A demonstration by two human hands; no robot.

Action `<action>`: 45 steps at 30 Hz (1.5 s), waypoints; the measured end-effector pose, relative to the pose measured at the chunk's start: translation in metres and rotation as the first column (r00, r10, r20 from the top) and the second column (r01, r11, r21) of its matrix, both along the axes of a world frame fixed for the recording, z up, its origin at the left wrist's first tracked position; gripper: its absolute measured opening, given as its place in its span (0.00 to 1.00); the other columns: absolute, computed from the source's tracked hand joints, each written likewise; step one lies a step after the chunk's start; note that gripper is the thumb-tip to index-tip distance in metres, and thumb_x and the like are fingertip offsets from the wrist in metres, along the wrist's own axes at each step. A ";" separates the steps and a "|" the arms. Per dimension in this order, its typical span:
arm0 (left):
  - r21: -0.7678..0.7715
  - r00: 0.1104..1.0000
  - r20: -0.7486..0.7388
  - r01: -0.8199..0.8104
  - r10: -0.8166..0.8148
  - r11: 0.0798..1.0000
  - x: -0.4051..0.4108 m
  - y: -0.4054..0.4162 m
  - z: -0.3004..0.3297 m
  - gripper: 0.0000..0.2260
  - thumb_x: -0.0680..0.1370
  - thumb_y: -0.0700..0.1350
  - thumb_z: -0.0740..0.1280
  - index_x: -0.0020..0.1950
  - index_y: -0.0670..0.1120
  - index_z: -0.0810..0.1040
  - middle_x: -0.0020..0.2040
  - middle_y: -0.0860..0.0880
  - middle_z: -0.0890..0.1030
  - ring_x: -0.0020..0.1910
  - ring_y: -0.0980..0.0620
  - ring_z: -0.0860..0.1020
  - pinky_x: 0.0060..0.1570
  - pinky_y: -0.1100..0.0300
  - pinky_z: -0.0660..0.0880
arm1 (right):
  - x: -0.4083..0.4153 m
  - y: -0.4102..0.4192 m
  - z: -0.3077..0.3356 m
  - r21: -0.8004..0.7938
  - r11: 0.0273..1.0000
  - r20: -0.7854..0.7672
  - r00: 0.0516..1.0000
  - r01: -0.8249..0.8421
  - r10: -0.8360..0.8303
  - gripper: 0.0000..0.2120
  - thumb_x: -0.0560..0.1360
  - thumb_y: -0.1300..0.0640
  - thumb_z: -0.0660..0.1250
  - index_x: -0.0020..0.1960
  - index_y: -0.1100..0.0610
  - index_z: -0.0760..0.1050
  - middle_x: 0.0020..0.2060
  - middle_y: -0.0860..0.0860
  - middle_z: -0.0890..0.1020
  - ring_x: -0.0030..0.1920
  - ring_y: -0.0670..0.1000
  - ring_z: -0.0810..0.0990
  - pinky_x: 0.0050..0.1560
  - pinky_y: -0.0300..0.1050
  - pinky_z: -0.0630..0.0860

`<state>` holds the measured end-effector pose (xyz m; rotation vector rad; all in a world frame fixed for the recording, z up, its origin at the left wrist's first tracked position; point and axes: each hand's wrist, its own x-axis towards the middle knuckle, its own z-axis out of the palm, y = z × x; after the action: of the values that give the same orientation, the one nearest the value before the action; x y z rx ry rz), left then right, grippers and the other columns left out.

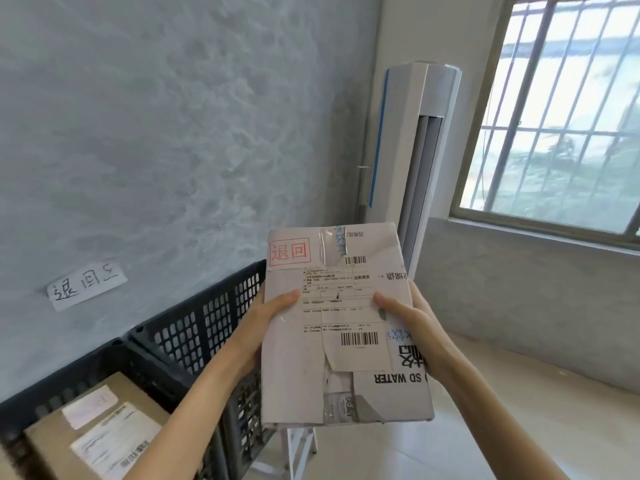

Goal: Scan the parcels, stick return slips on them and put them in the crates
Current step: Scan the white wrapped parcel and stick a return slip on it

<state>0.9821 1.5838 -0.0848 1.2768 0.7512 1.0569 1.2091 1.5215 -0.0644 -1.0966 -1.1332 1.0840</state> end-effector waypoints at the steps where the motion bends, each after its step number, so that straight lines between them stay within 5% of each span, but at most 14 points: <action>1: -0.004 1.000 0.002 -0.014 0.014 1.000 0.002 0.024 -0.004 0.22 0.74 0.51 0.70 0.67 0.50 0.72 0.55 0.47 0.84 0.52 0.46 0.83 0.44 0.54 0.81 | 0.002 0.026 -0.002 -0.009 1.000 0.003 1.000 -0.006 0.006 0.28 0.68 0.53 0.74 0.64 0.53 0.67 0.51 0.57 0.84 0.47 0.61 0.85 0.42 0.54 0.81; 9: -0.016 0.992 0.020 -0.120 0.121 0.993 -0.001 0.198 -0.010 0.26 0.72 0.53 0.71 0.68 0.51 0.71 0.57 0.48 0.83 0.54 0.47 0.83 0.50 0.52 0.80 | 0.005 0.222 0.005 -0.078 0.991 0.074 0.991 -0.105 0.111 0.16 0.76 0.56 0.69 0.61 0.50 0.68 0.51 0.56 0.83 0.46 0.57 0.85 0.40 0.51 0.82; 14: -0.083 0.980 -0.005 -0.200 0.201 0.976 -0.010 0.259 -0.024 0.24 0.73 0.53 0.71 0.67 0.51 0.72 0.56 0.48 0.84 0.53 0.48 0.83 0.50 0.53 0.79 | -0.001 0.308 -0.008 -0.107 0.972 0.108 0.969 -0.210 0.221 0.08 0.77 0.59 0.66 0.55 0.50 0.71 0.43 0.49 0.86 0.44 0.54 0.85 0.42 0.49 0.83; 24: -0.317 0.881 -0.128 -0.472 0.456 0.823 -0.023 0.333 -0.105 0.25 0.71 0.59 0.68 0.67 0.54 0.72 0.55 0.51 0.84 0.54 0.51 0.82 0.63 0.47 0.73 | -0.018 0.472 -0.096 -0.356 0.790 0.053 0.833 -0.500 0.551 0.20 0.76 0.52 0.69 0.64 0.54 0.68 0.52 0.58 0.84 0.45 0.60 0.85 0.39 0.50 0.81; 30: -0.468 0.817 -0.193 -0.563 0.543 0.681 -0.017 0.353 -0.146 0.25 0.70 0.55 0.71 0.65 0.49 0.76 0.53 0.48 0.85 0.53 0.47 0.83 0.61 0.46 0.75 | -0.024 0.526 -0.123 -0.438 0.659 0.095 0.698 -0.611 0.710 0.06 0.78 0.57 0.66 0.54 0.52 0.73 0.40 0.52 0.86 0.35 0.50 0.85 0.32 0.41 0.79; 40: -0.562 0.735 -0.285 -0.648 0.615 0.513 -0.005 0.356 -0.213 0.31 0.64 0.54 0.78 0.65 0.52 0.74 0.53 0.48 0.85 0.52 0.47 0.83 0.59 0.44 0.76 | -0.031 0.561 -0.195 -0.651 0.510 0.103 0.599 -0.563 0.794 0.13 0.76 0.56 0.70 0.59 0.55 0.73 0.46 0.52 0.86 0.43 0.52 0.86 0.40 0.45 0.81; 45: -0.659 0.743 -0.259 -0.603 0.617 0.450 0.000 0.364 -0.254 0.26 0.69 0.50 0.75 0.65 0.50 0.74 0.52 0.47 0.85 0.52 0.46 0.83 0.60 0.43 0.75 | -0.034 0.571 -0.232 -0.730 0.507 0.123 0.641 -0.459 0.758 0.17 0.75 0.55 0.71 0.60 0.56 0.69 0.51 0.54 0.83 0.46 0.53 0.84 0.40 0.44 0.81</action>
<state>0.9820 1.9478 -0.3391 0.2706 1.5140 1.1503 1.1753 2.0922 -0.2968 -1.5692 -1.6608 2.0060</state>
